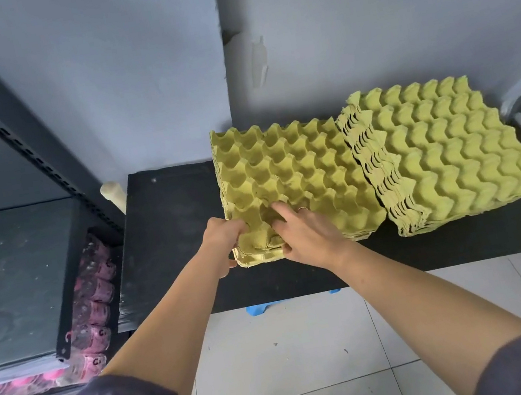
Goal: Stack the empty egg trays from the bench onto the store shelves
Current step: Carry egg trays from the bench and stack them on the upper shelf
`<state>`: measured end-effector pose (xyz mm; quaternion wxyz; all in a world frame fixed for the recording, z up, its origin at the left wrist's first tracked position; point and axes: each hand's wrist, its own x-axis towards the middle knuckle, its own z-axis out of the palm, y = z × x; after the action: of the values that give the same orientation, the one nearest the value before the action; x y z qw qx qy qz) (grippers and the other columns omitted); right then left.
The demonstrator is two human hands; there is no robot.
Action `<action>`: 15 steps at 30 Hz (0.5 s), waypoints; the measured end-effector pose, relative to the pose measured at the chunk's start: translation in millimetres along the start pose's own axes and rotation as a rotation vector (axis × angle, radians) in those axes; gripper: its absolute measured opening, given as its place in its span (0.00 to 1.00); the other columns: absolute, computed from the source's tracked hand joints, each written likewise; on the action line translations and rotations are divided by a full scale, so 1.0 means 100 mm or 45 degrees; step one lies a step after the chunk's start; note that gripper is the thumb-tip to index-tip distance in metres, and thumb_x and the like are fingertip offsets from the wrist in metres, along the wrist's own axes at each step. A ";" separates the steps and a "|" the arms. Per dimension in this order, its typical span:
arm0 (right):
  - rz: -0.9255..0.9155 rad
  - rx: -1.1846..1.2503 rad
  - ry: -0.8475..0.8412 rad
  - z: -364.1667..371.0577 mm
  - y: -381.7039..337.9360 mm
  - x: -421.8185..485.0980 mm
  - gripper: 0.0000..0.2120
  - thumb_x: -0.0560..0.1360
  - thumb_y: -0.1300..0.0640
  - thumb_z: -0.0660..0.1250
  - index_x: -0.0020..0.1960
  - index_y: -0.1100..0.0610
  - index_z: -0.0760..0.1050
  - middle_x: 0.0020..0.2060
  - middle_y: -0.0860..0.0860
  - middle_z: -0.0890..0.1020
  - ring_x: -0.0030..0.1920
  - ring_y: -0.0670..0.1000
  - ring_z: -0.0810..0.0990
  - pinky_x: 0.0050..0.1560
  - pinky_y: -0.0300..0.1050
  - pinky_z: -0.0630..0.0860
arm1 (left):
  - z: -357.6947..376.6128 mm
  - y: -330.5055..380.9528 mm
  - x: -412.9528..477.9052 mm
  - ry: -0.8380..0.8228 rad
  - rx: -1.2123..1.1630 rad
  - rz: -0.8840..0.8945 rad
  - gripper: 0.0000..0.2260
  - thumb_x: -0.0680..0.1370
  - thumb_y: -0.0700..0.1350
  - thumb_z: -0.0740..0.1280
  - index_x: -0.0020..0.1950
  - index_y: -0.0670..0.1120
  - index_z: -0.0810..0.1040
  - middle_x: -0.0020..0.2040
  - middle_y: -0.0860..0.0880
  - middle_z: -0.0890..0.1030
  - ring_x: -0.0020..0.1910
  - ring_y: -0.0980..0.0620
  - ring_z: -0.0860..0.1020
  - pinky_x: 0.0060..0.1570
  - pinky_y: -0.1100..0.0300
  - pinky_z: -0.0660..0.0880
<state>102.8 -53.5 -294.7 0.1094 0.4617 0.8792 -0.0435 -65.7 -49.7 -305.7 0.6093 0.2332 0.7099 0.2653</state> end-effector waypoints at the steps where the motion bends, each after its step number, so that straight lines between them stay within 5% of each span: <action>1: 0.005 0.011 0.014 -0.02 -0.01 0.02 0.13 0.74 0.58 0.64 0.57 0.60 0.74 0.72 0.55 0.61 0.45 0.59 0.78 0.37 0.47 0.71 | 0.00 0.00 0.00 -0.001 -0.022 0.015 0.18 0.74 0.44 0.65 0.62 0.42 0.69 0.51 0.44 0.75 0.51 0.45 0.75 0.50 0.45 0.72; 4: 0.010 0.078 0.042 -0.07 0.00 0.08 0.11 0.73 0.58 0.65 0.54 0.61 0.74 0.72 0.53 0.61 0.46 0.59 0.78 0.41 0.48 0.76 | -0.02 -0.03 -0.03 0.019 -0.067 0.107 0.17 0.80 0.57 0.57 0.62 0.48 0.72 0.57 0.47 0.77 0.58 0.44 0.76 0.53 0.48 0.75; 7: 0.009 0.113 0.053 -0.11 0.01 0.13 0.10 0.73 0.57 0.64 0.52 0.61 0.75 0.72 0.52 0.62 0.44 0.58 0.78 0.43 0.48 0.77 | -0.11 -0.09 -0.08 -0.008 -0.141 0.298 0.17 0.82 0.57 0.51 0.53 0.51 0.76 0.55 0.46 0.79 0.58 0.44 0.77 0.53 0.51 0.76; 10: 0.026 0.121 0.059 -0.21 0.00 0.17 0.10 0.74 0.56 0.64 0.52 0.61 0.75 0.72 0.51 0.62 0.44 0.57 0.79 0.43 0.46 0.76 | -0.21 -0.16 -0.11 -0.224 -0.055 0.596 0.17 0.77 0.60 0.61 0.64 0.54 0.71 0.60 0.52 0.79 0.61 0.49 0.77 0.58 0.52 0.75; 12: 0.019 0.131 0.053 -0.27 0.01 0.18 0.11 0.74 0.55 0.65 0.53 0.60 0.75 0.72 0.50 0.61 0.43 0.55 0.79 0.42 0.43 0.73 | -0.25 -0.18 -0.10 -0.309 0.126 0.669 0.30 0.73 0.52 0.71 0.72 0.55 0.63 0.62 0.57 0.76 0.62 0.55 0.75 0.59 0.57 0.74; 15: 0.005 0.120 0.043 -0.31 0.04 0.17 0.13 0.74 0.54 0.65 0.56 0.60 0.76 0.72 0.50 0.61 0.41 0.52 0.79 0.40 0.40 0.71 | -0.25 -0.17 -0.08 -0.139 0.370 0.660 0.38 0.73 0.39 0.71 0.76 0.53 0.55 0.62 0.56 0.75 0.56 0.53 0.78 0.51 0.61 0.74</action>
<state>91.7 -31.9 -268.4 0.0728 0.4687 0.8770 -0.0768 -89.3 -69.9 -307.6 0.5188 0.5054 0.6234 0.2947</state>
